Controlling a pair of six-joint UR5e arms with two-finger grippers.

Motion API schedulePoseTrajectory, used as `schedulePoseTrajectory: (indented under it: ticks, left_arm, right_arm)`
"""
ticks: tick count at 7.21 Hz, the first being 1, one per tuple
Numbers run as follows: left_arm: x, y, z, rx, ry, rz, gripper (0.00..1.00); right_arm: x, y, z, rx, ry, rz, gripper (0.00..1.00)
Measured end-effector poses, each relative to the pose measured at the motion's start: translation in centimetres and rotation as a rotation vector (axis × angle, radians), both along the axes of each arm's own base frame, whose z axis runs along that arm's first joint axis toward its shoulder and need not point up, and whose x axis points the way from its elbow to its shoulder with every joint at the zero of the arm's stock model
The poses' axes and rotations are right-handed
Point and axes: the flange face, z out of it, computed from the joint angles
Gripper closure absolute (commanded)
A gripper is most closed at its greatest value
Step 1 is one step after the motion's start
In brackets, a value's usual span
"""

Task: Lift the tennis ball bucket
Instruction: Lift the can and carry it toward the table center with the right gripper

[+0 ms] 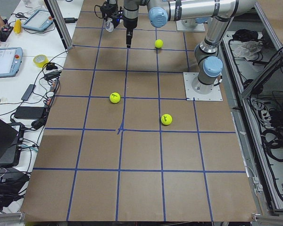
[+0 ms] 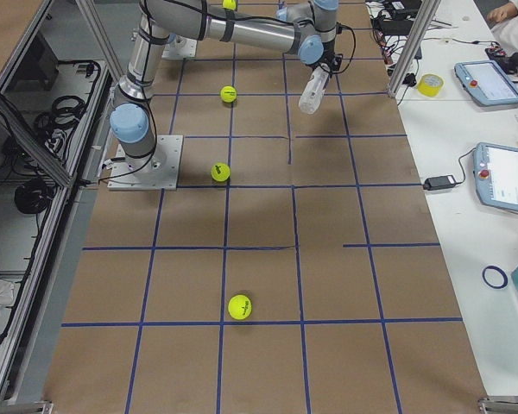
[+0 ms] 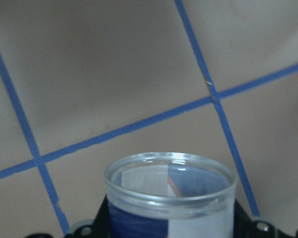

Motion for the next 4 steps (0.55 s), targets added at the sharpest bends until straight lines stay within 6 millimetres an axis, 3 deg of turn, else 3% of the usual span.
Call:
schedulePoseTrajectory:
  ticks: [2, 4]
  left_arm:
    - [4.5, -1.3, -0.3, -0.040, 0.006, 0.088, 0.00]
    - [10.1, -1.6, -0.5, -0.054, 0.053, 0.190, 0.00]
  right_arm:
    - [5.9, 4.1, -3.6, 0.029, 0.041, 0.231, 0.82]
    - [11.7, 8.6, -5.3, 0.014, 0.027, 0.304, 0.80]
